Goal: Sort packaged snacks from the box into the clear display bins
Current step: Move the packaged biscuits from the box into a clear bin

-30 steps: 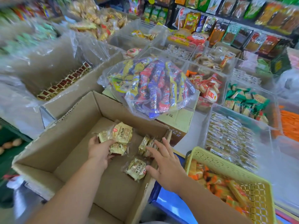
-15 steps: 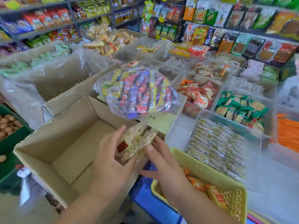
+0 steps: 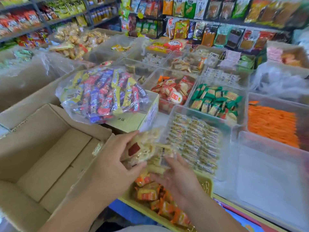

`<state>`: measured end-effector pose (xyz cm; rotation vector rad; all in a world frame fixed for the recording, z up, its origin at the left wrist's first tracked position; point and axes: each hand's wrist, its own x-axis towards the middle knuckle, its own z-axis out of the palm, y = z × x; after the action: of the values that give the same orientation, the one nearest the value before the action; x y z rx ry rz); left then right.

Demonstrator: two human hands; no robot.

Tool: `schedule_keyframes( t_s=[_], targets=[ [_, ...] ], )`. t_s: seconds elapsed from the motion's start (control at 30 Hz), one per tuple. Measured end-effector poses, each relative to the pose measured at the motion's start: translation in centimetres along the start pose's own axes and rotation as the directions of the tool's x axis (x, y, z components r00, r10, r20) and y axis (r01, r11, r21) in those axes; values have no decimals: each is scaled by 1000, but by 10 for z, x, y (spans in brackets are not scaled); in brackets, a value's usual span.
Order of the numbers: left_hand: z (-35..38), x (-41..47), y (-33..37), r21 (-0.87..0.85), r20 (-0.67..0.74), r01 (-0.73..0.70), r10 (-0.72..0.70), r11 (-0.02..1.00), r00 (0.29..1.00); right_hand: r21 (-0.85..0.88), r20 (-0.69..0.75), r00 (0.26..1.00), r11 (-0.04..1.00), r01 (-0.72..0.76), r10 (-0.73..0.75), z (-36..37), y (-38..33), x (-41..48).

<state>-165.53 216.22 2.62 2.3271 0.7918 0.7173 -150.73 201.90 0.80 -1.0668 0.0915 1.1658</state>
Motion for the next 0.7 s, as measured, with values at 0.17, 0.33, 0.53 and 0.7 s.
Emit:
schedule_keyframes(
  t_s=[0.17,0.33,0.53,0.7],
  targets=[
    [22,11,-15,-479,-6,384,-440,789,898,-339,-111,948,908,244,-297,-35,-29,17],
    [32,12,-32,-745,318,623,-692,241,648,-932,3,849,307,194,-528,-62,-54,64],
    [30,13,-42,-717,523,697,-649,17,553,-979,123,946,-190,67,-301,-55,-45,120],
    [24,15,-40,-708,567,706,-622,-33,540,-961,128,985,-259,94,-118,-51,-27,135]
  ],
)
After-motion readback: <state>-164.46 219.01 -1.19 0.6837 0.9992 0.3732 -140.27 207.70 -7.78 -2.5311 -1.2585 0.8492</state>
